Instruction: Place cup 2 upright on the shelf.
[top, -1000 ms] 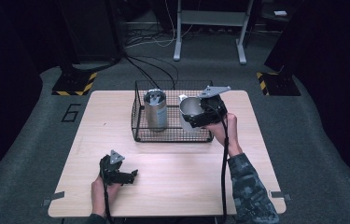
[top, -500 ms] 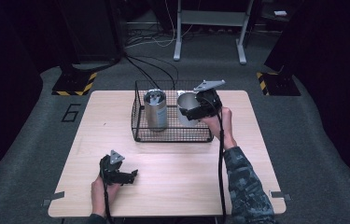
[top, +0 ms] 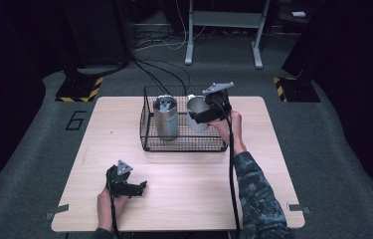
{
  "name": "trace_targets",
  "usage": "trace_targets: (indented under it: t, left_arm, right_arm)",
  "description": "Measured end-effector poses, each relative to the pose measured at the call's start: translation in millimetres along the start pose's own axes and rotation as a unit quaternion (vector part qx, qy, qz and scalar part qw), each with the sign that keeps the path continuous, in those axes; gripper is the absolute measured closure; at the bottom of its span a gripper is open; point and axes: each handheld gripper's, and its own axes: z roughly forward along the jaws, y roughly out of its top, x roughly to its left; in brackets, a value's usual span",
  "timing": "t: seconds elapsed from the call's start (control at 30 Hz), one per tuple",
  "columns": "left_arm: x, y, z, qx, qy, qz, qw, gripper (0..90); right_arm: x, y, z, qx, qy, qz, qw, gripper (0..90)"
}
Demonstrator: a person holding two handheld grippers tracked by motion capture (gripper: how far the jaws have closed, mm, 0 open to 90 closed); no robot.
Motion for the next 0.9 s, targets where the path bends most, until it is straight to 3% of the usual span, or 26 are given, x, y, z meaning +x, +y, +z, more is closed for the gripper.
trace_targets:
  t: [0.9]
  left_arm:
    - [-0.6,-0.2,1.1,-0.007,0.003,-0.005,1.0,0.4]
  right_arm:
    - [-8.4,-15.7,37.1,0.034,-0.014,0.034,0.9987,5.9]
